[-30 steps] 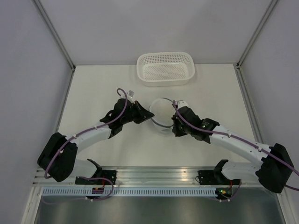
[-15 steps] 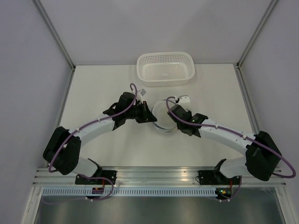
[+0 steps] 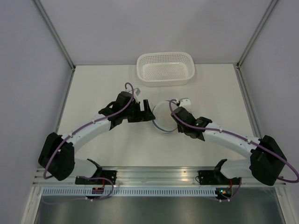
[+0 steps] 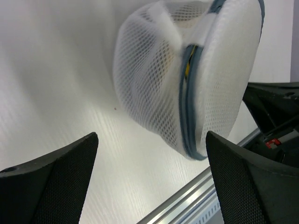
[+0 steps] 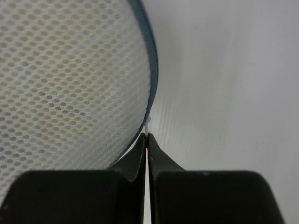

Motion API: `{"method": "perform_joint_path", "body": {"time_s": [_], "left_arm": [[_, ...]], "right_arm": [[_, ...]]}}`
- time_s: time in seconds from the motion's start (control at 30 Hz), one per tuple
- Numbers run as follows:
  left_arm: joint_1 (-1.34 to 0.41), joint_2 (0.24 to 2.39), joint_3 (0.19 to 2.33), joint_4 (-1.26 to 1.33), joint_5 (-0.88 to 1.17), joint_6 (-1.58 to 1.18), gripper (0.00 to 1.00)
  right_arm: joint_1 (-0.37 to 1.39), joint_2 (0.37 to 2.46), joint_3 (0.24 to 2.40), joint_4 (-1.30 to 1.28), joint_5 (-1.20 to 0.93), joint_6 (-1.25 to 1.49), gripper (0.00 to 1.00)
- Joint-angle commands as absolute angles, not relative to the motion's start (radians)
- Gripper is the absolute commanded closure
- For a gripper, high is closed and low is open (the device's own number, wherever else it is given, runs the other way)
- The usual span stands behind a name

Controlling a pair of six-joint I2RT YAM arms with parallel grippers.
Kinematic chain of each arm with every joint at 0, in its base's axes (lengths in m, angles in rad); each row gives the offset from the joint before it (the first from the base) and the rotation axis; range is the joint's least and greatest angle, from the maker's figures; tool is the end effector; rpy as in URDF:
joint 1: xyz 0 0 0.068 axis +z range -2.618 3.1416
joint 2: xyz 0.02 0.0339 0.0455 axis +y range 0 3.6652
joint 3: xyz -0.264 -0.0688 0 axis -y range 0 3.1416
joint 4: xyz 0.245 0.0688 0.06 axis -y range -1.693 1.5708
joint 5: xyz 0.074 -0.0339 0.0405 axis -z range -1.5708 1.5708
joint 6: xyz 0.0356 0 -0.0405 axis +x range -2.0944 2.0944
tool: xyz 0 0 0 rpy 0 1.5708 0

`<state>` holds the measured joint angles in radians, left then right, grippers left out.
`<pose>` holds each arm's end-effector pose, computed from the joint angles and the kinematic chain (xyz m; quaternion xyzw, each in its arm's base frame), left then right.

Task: Unzip the laundry bag and remove the bra

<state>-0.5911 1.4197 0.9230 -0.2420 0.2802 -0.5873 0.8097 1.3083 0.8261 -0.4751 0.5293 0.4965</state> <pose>0.2471 -0.1777 0.2376 0.0582 0.9056 -0.3286 0.2617 0.1901 0.1735 0.2224 -0.0655 0.9212 -0.0209 0.3830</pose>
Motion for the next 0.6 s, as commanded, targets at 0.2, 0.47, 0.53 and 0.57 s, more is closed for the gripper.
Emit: {"method": "perform_joint_path", "body": {"time_s": [0.2, 0.47, 0.53, 0.57], "left_arm": [[-0.646, 1.034, 0.621, -0.055, 0.139, -0.919, 0.0], [-0.696, 1.14, 0.568, 0.109, 0.261, -1.018, 0.0], [-0.709, 1.175, 0.545, 0.213, 0.258, -1.052, 0.01], [-0.71, 1.186, 0.54, 0.241, 0.252, -1.061, 0.01]], "right_arm": [[0.808, 1.22, 0.71, -0.27, -0.044, 0.465, 1.0], [0.81, 1.23, 0.675, -0.061, -0.265, 0.485, 1.0], [0.81, 1.242, 0.689, -0.058, -0.271, 0.477, 1.0], [0.81, 1.244, 0.69, -0.057, -0.275, 0.477, 1.0]]}}
